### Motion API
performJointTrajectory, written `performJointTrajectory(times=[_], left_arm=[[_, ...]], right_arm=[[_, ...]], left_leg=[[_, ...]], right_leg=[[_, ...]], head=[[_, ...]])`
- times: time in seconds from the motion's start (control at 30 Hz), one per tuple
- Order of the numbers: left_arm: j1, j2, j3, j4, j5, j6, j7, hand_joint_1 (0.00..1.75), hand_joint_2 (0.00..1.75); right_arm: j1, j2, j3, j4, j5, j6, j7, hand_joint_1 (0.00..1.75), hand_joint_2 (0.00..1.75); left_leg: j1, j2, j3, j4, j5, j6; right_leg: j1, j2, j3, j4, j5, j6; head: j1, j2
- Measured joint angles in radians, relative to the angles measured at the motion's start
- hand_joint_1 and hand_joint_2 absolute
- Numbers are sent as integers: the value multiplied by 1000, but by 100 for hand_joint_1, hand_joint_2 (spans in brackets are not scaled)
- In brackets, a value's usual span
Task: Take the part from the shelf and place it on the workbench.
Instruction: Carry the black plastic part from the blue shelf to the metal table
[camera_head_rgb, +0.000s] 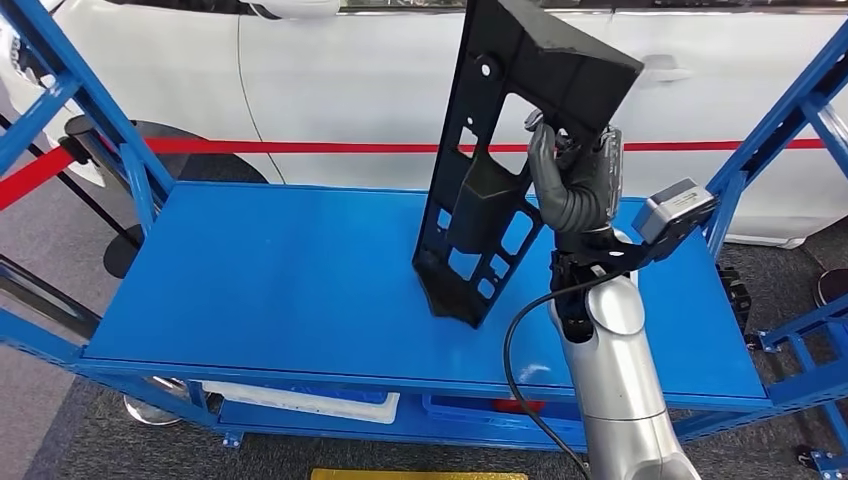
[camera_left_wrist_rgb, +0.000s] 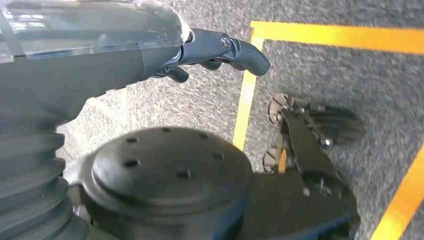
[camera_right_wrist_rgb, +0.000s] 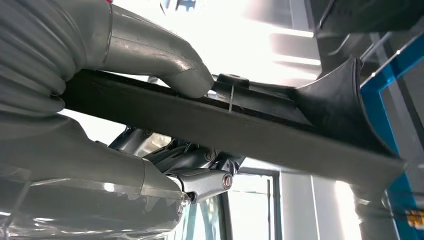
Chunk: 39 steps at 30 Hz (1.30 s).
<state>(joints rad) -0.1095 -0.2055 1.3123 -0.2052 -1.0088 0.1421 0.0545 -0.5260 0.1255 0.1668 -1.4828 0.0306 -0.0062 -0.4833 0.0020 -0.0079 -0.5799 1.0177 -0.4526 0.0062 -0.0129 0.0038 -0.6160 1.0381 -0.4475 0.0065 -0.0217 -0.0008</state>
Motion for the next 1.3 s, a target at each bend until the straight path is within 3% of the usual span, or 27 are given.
performJointTrajectory(times=[0.07, 0.17, 0.23, 0.27, 0.37, 0.43, 0.53, 0.6, 0.67, 0.73, 0.77, 0.8, 0.87, 0.93, 1.03, 1.07, 1.13, 1.2, 1.23, 1.27, 1.3], left_arm=[[0, -2, 0, 0, 1, 2, 0, 0, 175], [-2, -4, 0, 0, 2, 3, 0, 0, 175], [-1, -4, 0, 0, 4, 5, 0, 0, 175], [-1, -4, 1, 0, 5, 6, -1, 0, 175], [-2, -5, 1, 0, 10, 2, -3, 0, 175], [-3, -6, 4, 0, 15, -3, -3, 0, 175], [-3, -6, 9, 0, 23, -8, -4, 0, 175], [-3, -6, 11, 0, 24, -9, -4, 0, 175], [-4, -6, 13, 0, 25, -10, -5, 0, 175], [-4, -6, 15, 0, 25, -10, -5, 0, 175], [-4, -6, 15, 0, 25, -11, -5, 0, 175], [-4, -6, 15, 0, 25, -11, -5, 0, 175], [-6, -5, 16, 0, 25, -11, -5, 0, 175], [-10, -5, 16, 0, 25, -11, -5, 0, 175], [-10, -5, 16, 0, 25, -11, -4, 0, 175], [-10, -5, 16, 0, 25, -13, -4, 0, 175], [-10, -5, 16, 0, 24, -18, -4, 0, 175], [-11, -5, 16, 0, 23, -23, -4, 0, 175], [-11, -5, 16, 0, 22, -25, -4, 0, 175], [-10, -5, 16, 0, 22, -25, -4, 0, 175], [-10, -5, 16, 0, 22, -25, -4, 0, 175]], right_arm=[[-5, 0, -7, 1, -6, 8, 2, 175, 175], [-13, 0, -16, 8, -5, 10, 5, 175, 175], [-12, 0, -21, 15, -3, 11, 7, 175, 175], [-12, 0, -22, 18, -3, 11, 7, 175, 175], [-20, 1, -22, 22, -4, 18, 8, 175, 175], [-28, 2, -22, 24, -8, 27, 9, 175, 175], [-32, 4, -23, 29, -15, 39, 10, 175, 175], [-34, 8, -24, 32, -23, 51, 10, 175, 175], [-36, 11, -24, 34, -30, 61, 10, 175, 175], [-36, 13, -24, 36, -32, 64, 10, 175, 175], [-36, 13, -24, 37, -32, 64, 10, 175, 175], [-37, 13, -24, 39, -33, 64, 10, 175, 175], [-39, 14, -24, 39, -34, 64, 10, 175, 175], [-42, 16, -24, 39, -35, 64, 10, 175, 175], [-44, 17, -25, 40, -38, 64, 10, 175, 175], [-45, 17, -26, 40, -39, 64, 10, 175, 175], [-46, 17, -28, 40, -41, 65, 10, 175, 175], [-45, 17, -30, 41, -43, 66, 10, 175, 175], [-44, 16, -32, 43, -45, 68, 10, 175, 175], [-43, 16, -33, 44, -46, 71, 10, 175, 175], [-43, 16, -34, 46, -47, 74, 10, 175, 175]], left_leg=[[4, 0, 5, -13, 9, 13], [2, 1, 5, -17, 14, 21], [1, 1, 4, -15, 13, 22], [2, 1, 4, -13, 12, 21], [0, -1, -2, 5, 4, 12], [-4, -1, -11, 16, 1, 2], [-3, -1, -20, 22, -5, -11], [0, 1, -40, 77, -52, -23], [3, 2, -85, 200, -129, -31], [5, 2, -110, 291, -169, -33], [5, 2, -98, 285, -163, -32], [4, 2, -65, 239, -140, -28], [1, 2, 27, 90, -90, -16], [-6, 3, 73, 2, -66, -5], [-8, 3, 66, -14, -43, 8], [-6, 5, 62, -23, -28, 14], [-1, 9, 44, -35, 0, 24], [-2, 12, 17, -32, 19, 28], [-2, 12, 3, -28, 27, 27], [-2, 12, -10, -23, 33, 25], [-1, 12, -23, -17, 38, 23]], right_leg=[[0, 0, -13, 30, -24, 9], [-1, -1, -93, 198, -108, 15], [-2, -1, -127, 265, -119, 17], [-3, -2, -118, 246, -98, 17], [-4, -2, -34, 73, -16, 13], [-3, 0, -13, 20, -3, 4], [-2, 0, -19, 15, 5, -12], [-5, -2, -24, 10, 13, -25], [-3, -5, -33, 10, 21, -32], [-1, -7, -45, 12, 30, -34], [0, -7, -50, 12, 34, -34], [1, -7, -55, 12, 39, -33], [2, -7, -61, 12, 50, -29], [1, -7, -64, 10, 62, -18], [0, -8, -66, -1, 79, 0], [1, -7, -72, 5, 67, 5], [1, -4, -99, 75, -10, 11], [-1, -4, -133, 203, -98, 18], [-2, -4, -138, 251, -116, 21], [-3, -4, -128, 266, -114, 23], [-5, -4, -97, 241, -96, 25]], head=[[0, 0], [1, 0], [1, 0], [1, 0], [1, 0], [0, 0], [0, 0], [-1, 0], [-1, 0], [-1, 0], [-1, 0], [-1, 0], [-1, 0], [-1, 0], [-2, 0], [-1, 0], [1, 0], [2, 0], [2, 0], [2, 0], [2, 0]])
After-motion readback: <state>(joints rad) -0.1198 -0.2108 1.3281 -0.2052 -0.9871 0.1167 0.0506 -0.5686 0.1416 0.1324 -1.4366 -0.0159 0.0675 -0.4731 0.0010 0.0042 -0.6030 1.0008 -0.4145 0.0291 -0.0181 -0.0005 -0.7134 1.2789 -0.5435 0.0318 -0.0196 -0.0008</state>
